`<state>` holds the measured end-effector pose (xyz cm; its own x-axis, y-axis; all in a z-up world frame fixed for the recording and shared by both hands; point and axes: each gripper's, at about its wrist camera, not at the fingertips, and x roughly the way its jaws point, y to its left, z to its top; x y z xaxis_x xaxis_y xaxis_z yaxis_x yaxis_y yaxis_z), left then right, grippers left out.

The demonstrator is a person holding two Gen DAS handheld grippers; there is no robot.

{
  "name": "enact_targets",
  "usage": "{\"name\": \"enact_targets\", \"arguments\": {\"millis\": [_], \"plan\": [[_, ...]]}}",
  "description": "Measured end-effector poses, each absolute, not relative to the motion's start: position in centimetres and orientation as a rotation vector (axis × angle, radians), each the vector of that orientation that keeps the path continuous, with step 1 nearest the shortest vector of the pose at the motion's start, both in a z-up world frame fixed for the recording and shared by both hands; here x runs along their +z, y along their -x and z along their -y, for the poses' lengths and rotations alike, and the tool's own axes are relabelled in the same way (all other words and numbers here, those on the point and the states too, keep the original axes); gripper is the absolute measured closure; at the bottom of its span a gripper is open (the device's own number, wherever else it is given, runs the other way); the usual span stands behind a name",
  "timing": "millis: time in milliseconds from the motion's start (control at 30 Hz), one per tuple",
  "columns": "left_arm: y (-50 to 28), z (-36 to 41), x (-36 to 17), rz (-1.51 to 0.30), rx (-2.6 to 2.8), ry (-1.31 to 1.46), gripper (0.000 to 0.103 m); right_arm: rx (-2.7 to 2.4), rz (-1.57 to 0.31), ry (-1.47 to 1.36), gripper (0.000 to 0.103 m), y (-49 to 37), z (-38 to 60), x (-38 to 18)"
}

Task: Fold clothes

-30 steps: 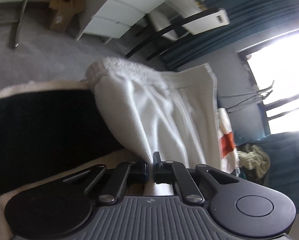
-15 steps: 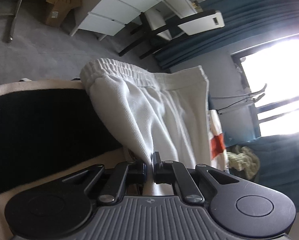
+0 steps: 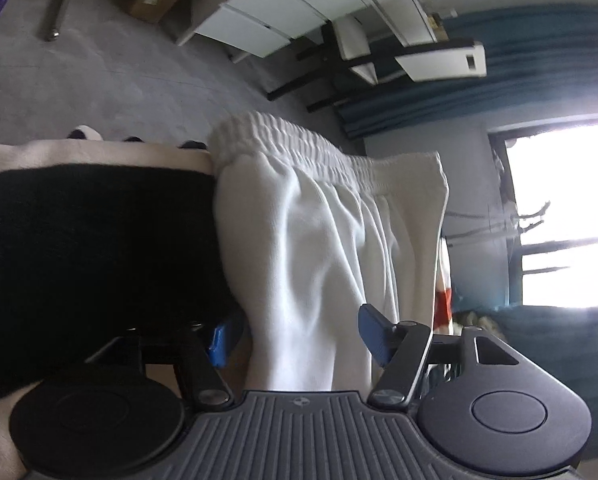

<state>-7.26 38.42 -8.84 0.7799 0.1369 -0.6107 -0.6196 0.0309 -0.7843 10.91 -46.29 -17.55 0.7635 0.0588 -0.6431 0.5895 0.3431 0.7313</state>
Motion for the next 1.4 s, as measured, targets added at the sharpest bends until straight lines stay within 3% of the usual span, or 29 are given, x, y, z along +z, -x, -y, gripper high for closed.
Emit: {"name": "enact_targets", "arguments": {"millis": [233,333,367,467,767,1067,1233,1400], "plan": [[7.0,-39.9,-9.0,-0.353,0.636,1.408,0.041,-0.366,-0.511,-1.233,0.096,-9.5,47.4,-16.5],[6.2,-39.8,-9.1,-0.426,0.652,1.365,0.067,-0.37,-0.466,-1.2,0.096,-9.2,47.3,-15.7],[6.2,-39.8,-9.1,-0.436,0.655,1.359,0.083,-0.374,-0.453,-1.17,0.096,-9.3,47.1,-15.1],[6.6,-39.7,-8.0,-0.444,0.631,1.312,0.093,-0.389,-0.424,-1.055,0.096,-9.6,46.3,-13.0],[5.5,-39.2,-0.7,-0.361,0.474,1.177,0.095,-0.399,-0.322,-1.005,0.096,-10.8,46.8,-8.4],[-12.3,-38.5,0.8,-0.332,0.465,0.995,0.094,-0.409,-0.354,-0.79,0.096,-27.4,44.3,-4.2],[-23.6,-38.1,0.7,-0.326,0.467,0.897,0.094,-0.471,-0.37,-0.615,0.096,-39.4,41.3,-7.3],[-32.7,-37.7,-3.6,-0.391,0.544,0.81,0.094,-0.525,-0.425,-0.465,0.096,-48.5,39.1,-13.3]]}}
